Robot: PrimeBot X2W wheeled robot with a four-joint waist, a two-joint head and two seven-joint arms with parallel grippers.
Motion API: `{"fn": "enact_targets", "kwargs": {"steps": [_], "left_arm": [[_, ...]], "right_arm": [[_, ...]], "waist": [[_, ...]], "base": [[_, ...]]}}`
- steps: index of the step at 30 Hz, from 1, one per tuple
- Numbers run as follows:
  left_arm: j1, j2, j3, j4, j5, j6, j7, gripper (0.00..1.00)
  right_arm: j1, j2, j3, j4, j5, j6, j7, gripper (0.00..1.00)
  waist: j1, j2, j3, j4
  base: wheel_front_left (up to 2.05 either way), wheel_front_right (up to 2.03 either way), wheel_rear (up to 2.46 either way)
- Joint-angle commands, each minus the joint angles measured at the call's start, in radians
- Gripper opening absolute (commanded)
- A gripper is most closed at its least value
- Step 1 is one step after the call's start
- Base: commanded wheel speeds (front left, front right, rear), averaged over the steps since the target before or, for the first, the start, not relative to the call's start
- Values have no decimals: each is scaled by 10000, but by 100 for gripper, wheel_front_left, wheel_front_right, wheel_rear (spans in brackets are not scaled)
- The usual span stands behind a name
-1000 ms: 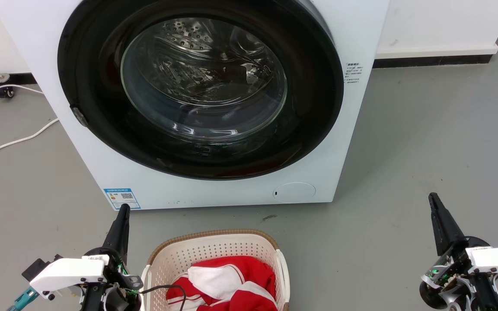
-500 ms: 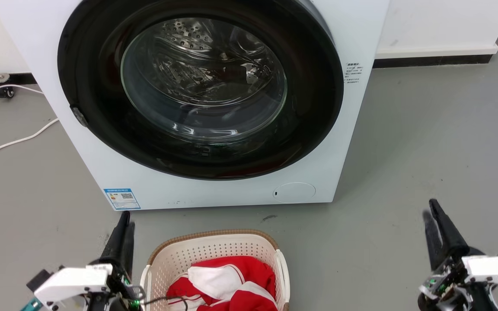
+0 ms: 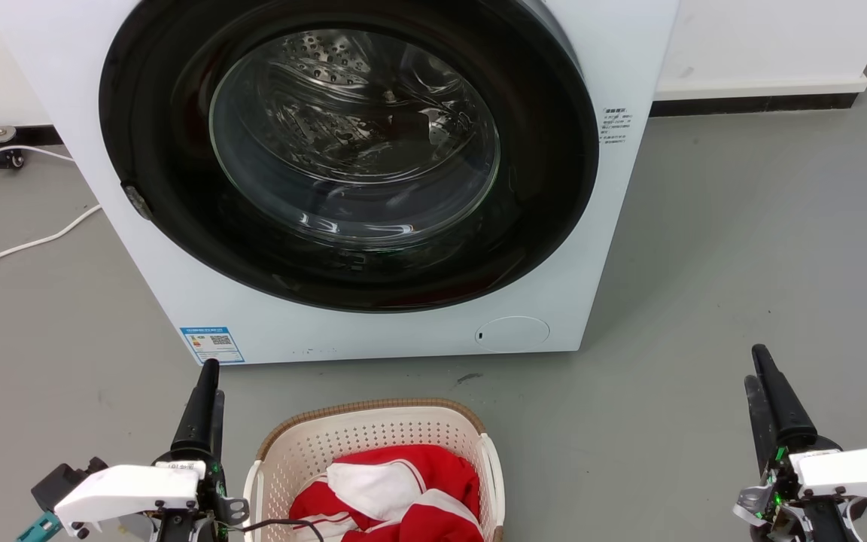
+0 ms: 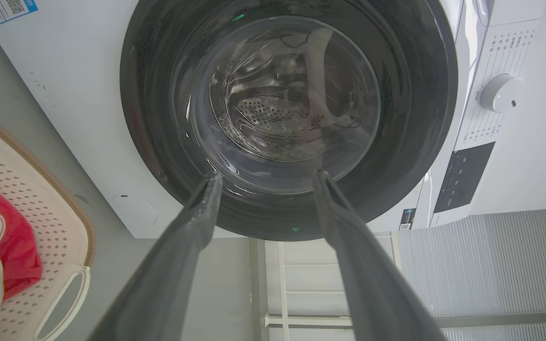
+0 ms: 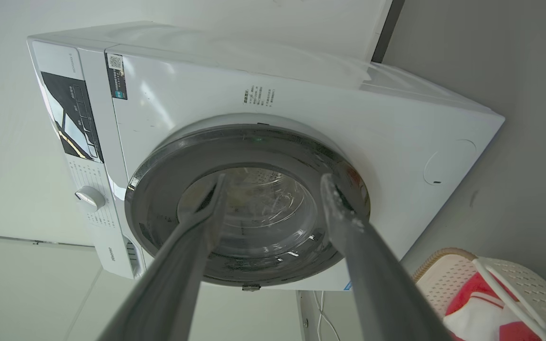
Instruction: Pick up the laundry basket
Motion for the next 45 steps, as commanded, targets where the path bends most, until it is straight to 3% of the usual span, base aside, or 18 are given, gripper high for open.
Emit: {"fn": "enact_targets", "kwargs": {"steps": [1, 22, 45], "left_arm": [[-142, 34, 4, -322, 437, 33, -124, 100], [129, 50, -612, -1184, 4529, 839, -976, 100], [379, 63, -1107, -1612, 7615, 1004, -1724, 100]], "right_arm": [[-62, -23, 74, -335, -555, 0, -124, 100], [345, -37, 743, -1207, -5738, 0, -983, 100], [688, -51, 1196, -1749, -9132, 0, -1723, 100]], "waist": [[-1, 0, 5, -2], [-1, 0, 37, -16], [-1, 0, 84, -22]], "base": [[0, 0, 0], [0, 0, 0], [0, 0, 0]]}}
